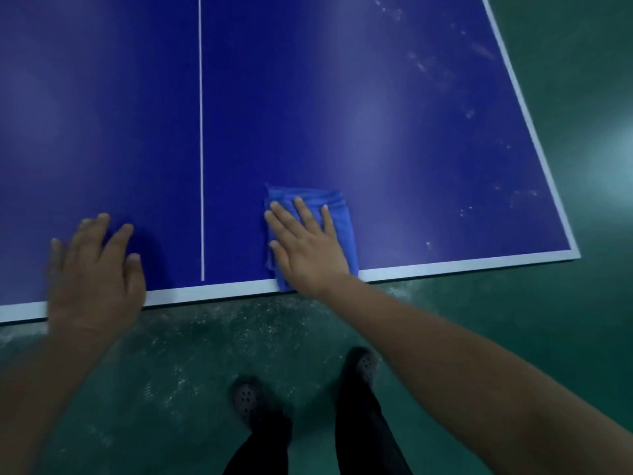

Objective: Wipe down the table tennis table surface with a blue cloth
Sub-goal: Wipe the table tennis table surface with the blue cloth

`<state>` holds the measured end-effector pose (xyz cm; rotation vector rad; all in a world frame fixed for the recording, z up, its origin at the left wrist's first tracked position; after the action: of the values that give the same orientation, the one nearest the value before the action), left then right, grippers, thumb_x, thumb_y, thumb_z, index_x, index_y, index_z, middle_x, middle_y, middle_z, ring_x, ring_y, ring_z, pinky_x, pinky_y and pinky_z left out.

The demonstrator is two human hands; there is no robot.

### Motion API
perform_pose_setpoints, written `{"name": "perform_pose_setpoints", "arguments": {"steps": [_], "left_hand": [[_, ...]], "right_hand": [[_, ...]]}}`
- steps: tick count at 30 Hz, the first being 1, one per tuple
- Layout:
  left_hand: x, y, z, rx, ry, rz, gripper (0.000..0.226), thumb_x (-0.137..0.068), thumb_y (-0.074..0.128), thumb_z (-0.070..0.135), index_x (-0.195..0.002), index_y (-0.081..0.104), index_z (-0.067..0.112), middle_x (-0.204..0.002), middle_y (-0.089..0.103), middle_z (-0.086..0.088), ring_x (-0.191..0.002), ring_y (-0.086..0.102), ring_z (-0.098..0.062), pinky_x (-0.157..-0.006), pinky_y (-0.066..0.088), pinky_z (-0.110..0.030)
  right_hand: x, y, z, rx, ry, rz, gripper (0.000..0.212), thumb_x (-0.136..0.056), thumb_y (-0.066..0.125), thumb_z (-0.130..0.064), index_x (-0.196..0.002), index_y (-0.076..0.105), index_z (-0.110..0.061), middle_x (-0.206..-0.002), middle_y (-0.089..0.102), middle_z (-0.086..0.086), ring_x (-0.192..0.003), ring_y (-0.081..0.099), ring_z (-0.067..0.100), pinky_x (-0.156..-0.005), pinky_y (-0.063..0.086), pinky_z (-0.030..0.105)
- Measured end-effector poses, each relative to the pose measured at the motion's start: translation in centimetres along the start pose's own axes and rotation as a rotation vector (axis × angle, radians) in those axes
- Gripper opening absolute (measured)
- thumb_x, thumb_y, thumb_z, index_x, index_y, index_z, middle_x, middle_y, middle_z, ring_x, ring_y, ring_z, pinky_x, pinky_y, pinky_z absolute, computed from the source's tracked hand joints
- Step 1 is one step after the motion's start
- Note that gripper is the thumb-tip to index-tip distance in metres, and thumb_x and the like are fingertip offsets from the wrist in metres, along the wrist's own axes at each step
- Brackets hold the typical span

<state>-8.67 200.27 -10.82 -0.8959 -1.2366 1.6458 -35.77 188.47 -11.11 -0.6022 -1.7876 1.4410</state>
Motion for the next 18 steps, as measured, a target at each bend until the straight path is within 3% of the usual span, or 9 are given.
{"name": "perform_pose_setpoints", "arguments": {"steps": [2, 4, 7, 11, 13, 16, 18], "left_hand": [[1.3, -0.5, 1.4, 0.061, -0.006, 0.064, 0.053, -0.095, 0.037, 0.026, -0.136, 0.054, -0.002, -0.152, 0.038, -0.026, -0.142, 0.031, -0.044, -0.119, 0.011, -0.057], [2.5, -0.5, 4.6, 0.104, 0.005, 0.069, 0.052, -0.093, 0.038, 0.024, -0.134, 0.057, -0.003, -0.15, 0.041, -0.026, -0.142, 0.033, -0.045, -0.121, 0.009, -0.053], [3.5, 1.3, 11.6, 0.122, 0.015, -0.054, 0.056, -0.093, 0.034, 0.028, -0.138, 0.054, 0.0, -0.154, 0.039, -0.022, -0.145, 0.03, -0.04, -0.122, 0.011, -0.052], [3.7, 5.0, 23.1, 0.164, 0.124, -0.133, 0.061, -0.095, 0.027, 0.035, -0.145, 0.048, 0.006, -0.16, 0.033, -0.015, -0.151, 0.023, -0.03, -0.125, 0.009, -0.049], [3.2, 6.3, 28.4, 0.2, 0.155, -0.129, 0.062, -0.096, 0.028, 0.036, -0.146, 0.046, 0.006, -0.161, 0.032, -0.013, -0.151, 0.022, -0.028, -0.125, 0.005, -0.046], [2.2, 7.8, 34.5, 0.201, 0.16, -0.106, 0.062, -0.096, 0.03, 0.035, -0.149, 0.041, 0.004, -0.161, 0.03, -0.016, -0.151, 0.02, -0.029, -0.124, -0.004, -0.041], [1.9, 9.0, 37.1, 0.168, 0.163, -0.114, 0.064, -0.098, 0.028, 0.038, -0.153, 0.033, 0.005, -0.164, 0.022, -0.015, -0.153, 0.012, -0.029, -0.124, -0.008, -0.042]], "right_hand": [[1.7, 0.0, 6.3, -0.001, 0.053, 0.029, 0.064, -0.099, 0.004, -0.049, -0.159, 0.016, -0.03, -0.167, 0.012, -0.01, -0.155, 0.002, 0.022, -0.122, -0.003, 0.055], [3.5, -0.3, 14.5, -0.016, 0.234, 0.084, 0.068, -0.097, 0.005, -0.051, -0.158, 0.025, -0.028, -0.165, 0.02, -0.009, -0.154, 0.011, 0.024, -0.122, 0.002, 0.055], [6.5, -0.7, 25.6, -0.067, 0.526, 0.1, 0.063, -0.101, 0.009, -0.048, -0.159, 0.018, -0.028, -0.167, 0.013, -0.01, -0.155, 0.005, 0.021, -0.123, 0.001, 0.056], [6.6, -1.3, 29.6, -0.179, 0.851, 0.205, 0.056, -0.106, 0.022, -0.039, -0.16, 0.019, -0.025, -0.167, 0.012, -0.009, -0.155, 0.005, 0.025, -0.12, 0.004, 0.063], [5.5, -1.7, 26.3, -0.138, 0.726, 0.265, 0.057, -0.103, 0.023, -0.037, -0.157, 0.029, -0.02, -0.165, 0.024, -0.003, -0.153, 0.016, 0.032, -0.118, 0.011, 0.066], [6.3, 0.1, 18.5, 0.002, 0.061, 0.155, 0.058, -0.101, 0.022, -0.04, -0.155, 0.035, -0.021, -0.163, 0.03, -0.003, -0.152, 0.019, 0.031, -0.12, 0.009, 0.064], [7.6, 0.3, 21.0, 0.027, -0.135, 0.104, 0.057, -0.102, 0.025, -0.042, -0.156, 0.033, -0.024, -0.163, 0.029, -0.005, -0.153, 0.018, 0.027, -0.121, 0.006, 0.06]]}}
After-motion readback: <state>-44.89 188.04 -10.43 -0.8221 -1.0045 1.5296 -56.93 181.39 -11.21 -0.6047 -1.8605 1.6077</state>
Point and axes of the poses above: each hand's wrist, its own x-axis away from the middle knuckle, its own y-axis out of the palm, z = x × y, the point moved 6 cm from there along -x, towards the middle knuckle
